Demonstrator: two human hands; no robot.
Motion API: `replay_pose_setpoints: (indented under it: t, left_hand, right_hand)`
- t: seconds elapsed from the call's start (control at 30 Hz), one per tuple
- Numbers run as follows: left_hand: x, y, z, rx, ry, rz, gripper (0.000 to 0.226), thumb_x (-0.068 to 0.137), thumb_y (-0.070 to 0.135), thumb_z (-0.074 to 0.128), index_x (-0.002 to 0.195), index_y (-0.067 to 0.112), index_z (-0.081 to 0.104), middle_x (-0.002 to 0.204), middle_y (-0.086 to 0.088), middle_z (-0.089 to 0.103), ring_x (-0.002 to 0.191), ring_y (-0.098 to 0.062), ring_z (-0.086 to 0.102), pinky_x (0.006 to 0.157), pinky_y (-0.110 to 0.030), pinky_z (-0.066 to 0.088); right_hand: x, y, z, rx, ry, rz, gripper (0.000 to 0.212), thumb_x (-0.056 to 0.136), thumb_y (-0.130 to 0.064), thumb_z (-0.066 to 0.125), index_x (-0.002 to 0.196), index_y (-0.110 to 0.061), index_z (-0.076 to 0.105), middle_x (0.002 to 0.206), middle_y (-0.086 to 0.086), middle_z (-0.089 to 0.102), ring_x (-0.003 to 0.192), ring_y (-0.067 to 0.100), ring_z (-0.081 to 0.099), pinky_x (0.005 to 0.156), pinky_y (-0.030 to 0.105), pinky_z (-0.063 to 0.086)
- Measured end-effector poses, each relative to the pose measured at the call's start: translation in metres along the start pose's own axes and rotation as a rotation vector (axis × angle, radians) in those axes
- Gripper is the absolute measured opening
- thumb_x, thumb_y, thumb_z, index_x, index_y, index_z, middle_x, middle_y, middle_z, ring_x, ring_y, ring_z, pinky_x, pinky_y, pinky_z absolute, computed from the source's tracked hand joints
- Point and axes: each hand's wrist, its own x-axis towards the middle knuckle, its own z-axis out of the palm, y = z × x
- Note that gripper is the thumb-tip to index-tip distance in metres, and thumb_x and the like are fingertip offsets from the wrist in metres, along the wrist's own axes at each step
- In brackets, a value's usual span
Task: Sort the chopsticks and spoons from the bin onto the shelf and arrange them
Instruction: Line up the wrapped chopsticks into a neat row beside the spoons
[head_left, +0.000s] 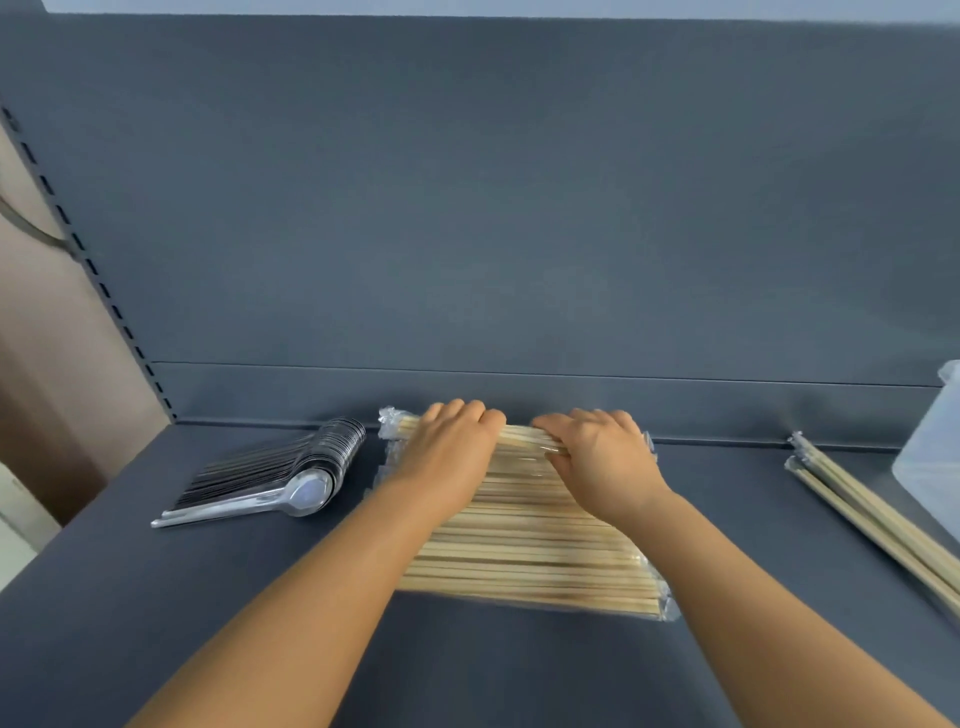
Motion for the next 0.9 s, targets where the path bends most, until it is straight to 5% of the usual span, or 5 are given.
replay_pose_setpoints:
  t: [0.37,0.6,0.73,0.9]
  left_hand:
    - [0.010,-0.007,0.019,-0.058,-0.103,-0.047,0.043,0.083,-0.008,0.043,0.118,0.017,0.048,0.115,-0.003,0.050,0.110,-0.024,0.043,0.093,-0.030,0.032]
    - [0.010,-0.010,0.027,-0.130,-0.181,-0.114,0.025,0.093,0.005,0.048,0.115,0.017,0.051,0.114,-0.002,0.047,0.109,-0.022,0.043,0.084,-0.028,0.034]
    - [0.009,-0.008,0.017,-0.152,-0.292,-0.129,0.031,0.099,0.026,0.043,0.128,0.016,0.048,0.128,-0.003,0.046,0.118,-0.025,0.041,0.097,-0.032,0.034]
    - [0.000,-0.004,0.006,-0.151,-0.365,-0.078,0.055,0.101,0.042,0.032,0.147,0.013,0.026,0.151,-0.003,0.031,0.140,-0.021,0.024,0.117,-0.036,0.010]
  right_hand:
    - [0.021,0.009,0.015,0.101,-0.117,0.012,0.034,0.091,-0.030,0.053,0.125,-0.034,0.053,0.115,-0.009,0.061,0.110,0.016,0.054,0.095,0.031,0.031]
    - [0.025,0.008,0.015,0.131,-0.248,0.044,0.047,0.087,-0.044,0.057,0.131,-0.030,0.049,0.124,-0.005,0.056,0.115,0.016,0.050,0.100,0.031,0.031]
    - [0.021,0.006,0.012,0.115,-0.304,0.048,0.051,0.088,-0.049,0.054,0.134,-0.030,0.046,0.128,-0.004,0.054,0.118,0.017,0.047,0.104,0.031,0.027]
    - [0.011,-0.003,0.004,0.085,-0.375,0.031,0.060,0.093,-0.056,0.040,0.142,-0.023,0.036,0.143,-0.002,0.043,0.132,0.020,0.037,0.112,0.032,0.018]
